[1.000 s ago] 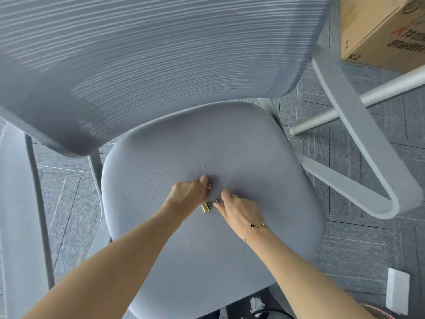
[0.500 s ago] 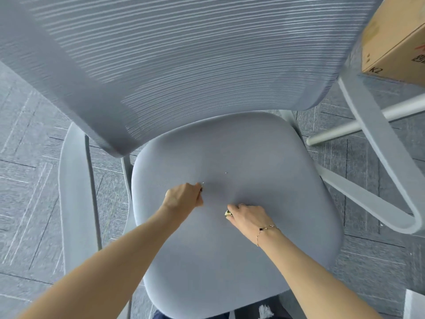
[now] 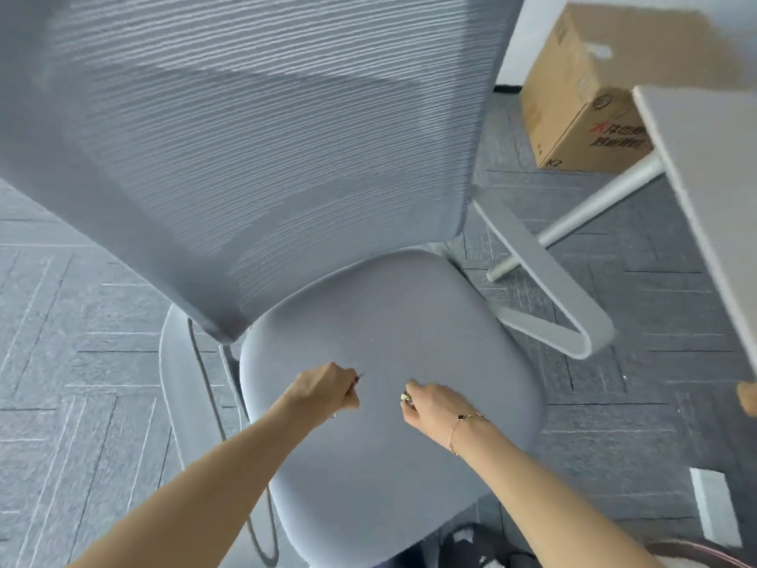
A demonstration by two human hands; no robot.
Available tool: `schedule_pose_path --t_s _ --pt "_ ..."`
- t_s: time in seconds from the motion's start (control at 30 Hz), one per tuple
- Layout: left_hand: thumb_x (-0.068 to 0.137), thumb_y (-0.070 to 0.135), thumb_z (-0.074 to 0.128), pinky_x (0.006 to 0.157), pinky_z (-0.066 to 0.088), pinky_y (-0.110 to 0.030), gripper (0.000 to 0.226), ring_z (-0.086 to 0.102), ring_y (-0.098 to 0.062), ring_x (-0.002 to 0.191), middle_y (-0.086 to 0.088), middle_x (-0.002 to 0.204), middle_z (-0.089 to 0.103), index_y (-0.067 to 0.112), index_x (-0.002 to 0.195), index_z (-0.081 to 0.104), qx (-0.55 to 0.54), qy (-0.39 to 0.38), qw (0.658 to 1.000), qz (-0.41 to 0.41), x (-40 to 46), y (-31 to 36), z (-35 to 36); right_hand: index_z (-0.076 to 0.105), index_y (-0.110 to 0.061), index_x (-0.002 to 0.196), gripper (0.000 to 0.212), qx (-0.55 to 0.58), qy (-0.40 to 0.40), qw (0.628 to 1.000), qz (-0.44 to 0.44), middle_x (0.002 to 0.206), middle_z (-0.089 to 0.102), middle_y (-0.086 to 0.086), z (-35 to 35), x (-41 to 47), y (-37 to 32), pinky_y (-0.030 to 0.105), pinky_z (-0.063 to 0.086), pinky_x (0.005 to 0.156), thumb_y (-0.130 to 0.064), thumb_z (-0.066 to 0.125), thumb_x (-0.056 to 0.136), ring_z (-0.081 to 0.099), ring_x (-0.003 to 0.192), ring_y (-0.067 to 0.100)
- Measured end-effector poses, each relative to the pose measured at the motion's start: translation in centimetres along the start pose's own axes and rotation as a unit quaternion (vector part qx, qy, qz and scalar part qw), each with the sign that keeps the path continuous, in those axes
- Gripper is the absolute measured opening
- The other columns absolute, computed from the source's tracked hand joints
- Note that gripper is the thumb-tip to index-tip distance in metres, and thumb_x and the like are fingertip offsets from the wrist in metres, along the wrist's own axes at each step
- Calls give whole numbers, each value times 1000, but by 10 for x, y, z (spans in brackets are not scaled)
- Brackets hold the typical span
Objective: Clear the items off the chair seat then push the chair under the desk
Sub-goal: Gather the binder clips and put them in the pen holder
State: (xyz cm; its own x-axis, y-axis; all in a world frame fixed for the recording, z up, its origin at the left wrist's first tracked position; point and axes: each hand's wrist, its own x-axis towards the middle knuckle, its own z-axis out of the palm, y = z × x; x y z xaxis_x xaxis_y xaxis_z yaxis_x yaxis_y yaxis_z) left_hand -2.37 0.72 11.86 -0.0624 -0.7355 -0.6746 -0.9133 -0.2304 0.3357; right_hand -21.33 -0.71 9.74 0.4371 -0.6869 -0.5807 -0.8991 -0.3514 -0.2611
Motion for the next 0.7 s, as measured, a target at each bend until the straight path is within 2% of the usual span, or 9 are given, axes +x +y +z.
schedule_pose_path --t_s 0.17,0.23,0.3,0.37,0.43,0.5,0.57,0.63,0.7 --pt "78 12 40 45 31 -16 17 54 -21 57 -2 64 53 14 65 51 -46 2 999 0 -70 46 -35 31 -12 74 22 30 27 998 48 57 29 -2 -37 -75 -6 26 18 44 -19 36 95 41 69 29" --pt "76 10 38 37 26 -14 19 49 -18 51 -9 57 50 15 60 48 -45 15 999 9 -101 65 -55 34 -12 79 18 45 35 996 65 58 30 -4 -54 -106 -9 25 20 45 -20 36 95 42 70 28" --pt "78 9 38 36 22 -16 17 39 -14 45 -21 67 57 10 66 50 -24 37 999 23 -128 80 -74 35 -12 80 16 49 32 995 83 59 31 -4 -68 -133 -13 24 21 45 -20 37 93 42 71 28" --pt "83 11 37 40 26 -18 23 48 -17 49 -24 81 66 4 89 58 9 46 998 31 -155 94 -87 33 -13 68 24 52 31 993 101 59 34 -1 -82 -164 -18 25 22 46 -18 38 91 43 70 27" --pt "91 17 35 48 38 -23 30 67 -30 74 -21 100 71 1 99 59 72 36 996 45 -174 111 -96 26 -15 58 34 60 36 992 107 58 34 1 -94 -191 -23 26 22 45 -15 37 90 43 65 28" --pt "94 21 34 60 49 -26 34 65 -28 76 -14 106 72 10 105 64 140 25 988 58 -191 130 -104 22 -18 56 39 62 52 990 111 57 31 0 -105 -220 -26 25 21 44 -15 37 91 38 56 26" --pt "94 21 36 71 52 -28 34 58 -22 72 -12 104 74 13 108 65 193 19 978 83 -205 149 -107 20 -18 56 40 63 64 989 119 57 28 0 -114 -248 -24 25 19 44 -15 37 92 39 60 26" --pt "90 18 37 61 49 -27 31 54 -25 67 -17 92 72 8 88 67 213 11 970 115 -217 170 -106 21 -18 55 41 63 81 985 136 57 28 1 -120 -276 -17 25 19 43 -15 38 92 41 68 25" --pt "82 15 38 47 26 -23 28 36 -21 52 -11 62 55 13 55 44 188 0 972 140 -220 177 -105 28 -14 57 37 77 85 981 155 57 32 3 -127 -297 -10 26 21 42 -15 38 92 40 61 25"
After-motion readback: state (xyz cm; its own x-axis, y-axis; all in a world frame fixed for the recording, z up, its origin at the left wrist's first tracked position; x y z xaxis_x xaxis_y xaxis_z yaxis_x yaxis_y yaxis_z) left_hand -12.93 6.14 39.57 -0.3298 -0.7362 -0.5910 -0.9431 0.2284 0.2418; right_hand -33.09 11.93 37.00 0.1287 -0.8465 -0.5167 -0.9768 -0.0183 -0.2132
